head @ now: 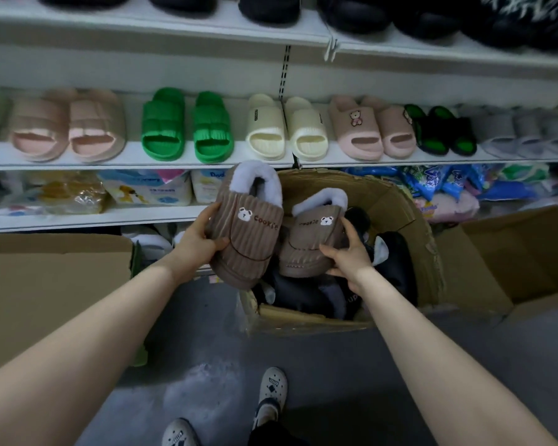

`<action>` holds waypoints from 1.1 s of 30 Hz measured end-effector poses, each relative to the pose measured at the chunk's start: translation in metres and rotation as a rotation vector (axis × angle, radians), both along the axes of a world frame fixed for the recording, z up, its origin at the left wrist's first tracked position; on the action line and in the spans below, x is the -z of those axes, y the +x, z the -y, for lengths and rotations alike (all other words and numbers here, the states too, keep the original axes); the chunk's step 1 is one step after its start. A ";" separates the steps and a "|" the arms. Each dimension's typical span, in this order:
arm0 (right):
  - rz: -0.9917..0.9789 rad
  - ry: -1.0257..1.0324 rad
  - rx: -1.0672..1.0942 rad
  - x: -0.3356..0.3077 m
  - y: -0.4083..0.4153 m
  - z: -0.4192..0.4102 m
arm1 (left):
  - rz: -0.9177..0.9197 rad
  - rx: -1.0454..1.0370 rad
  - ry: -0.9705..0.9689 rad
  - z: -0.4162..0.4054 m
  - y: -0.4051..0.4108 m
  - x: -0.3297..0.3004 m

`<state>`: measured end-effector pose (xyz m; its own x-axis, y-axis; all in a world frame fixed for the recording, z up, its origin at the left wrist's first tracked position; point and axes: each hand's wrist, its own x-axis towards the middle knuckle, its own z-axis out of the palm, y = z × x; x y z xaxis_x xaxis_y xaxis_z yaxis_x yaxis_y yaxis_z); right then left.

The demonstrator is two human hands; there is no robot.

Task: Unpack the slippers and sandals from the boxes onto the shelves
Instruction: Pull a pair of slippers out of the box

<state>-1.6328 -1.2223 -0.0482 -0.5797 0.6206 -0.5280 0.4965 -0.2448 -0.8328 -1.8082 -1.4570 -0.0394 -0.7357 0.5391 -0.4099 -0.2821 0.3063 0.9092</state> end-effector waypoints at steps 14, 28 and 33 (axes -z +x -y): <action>-0.280 0.278 -0.027 -0.140 0.030 0.109 | -0.052 0.033 0.262 0.101 0.003 -0.094; -0.565 0.471 -0.198 -0.279 -0.017 0.180 | -0.268 -0.012 0.525 0.198 -0.035 -0.234; -0.677 0.482 -0.254 -0.327 -0.037 0.194 | -0.378 -0.028 0.575 0.227 -0.053 -0.283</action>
<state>-1.6695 -1.4160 0.2785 -0.8254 0.4970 0.2677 -0.1512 0.2622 -0.9531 -1.8610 -1.6840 0.2438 -0.7888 0.5727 0.2230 0.0859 -0.2566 0.9627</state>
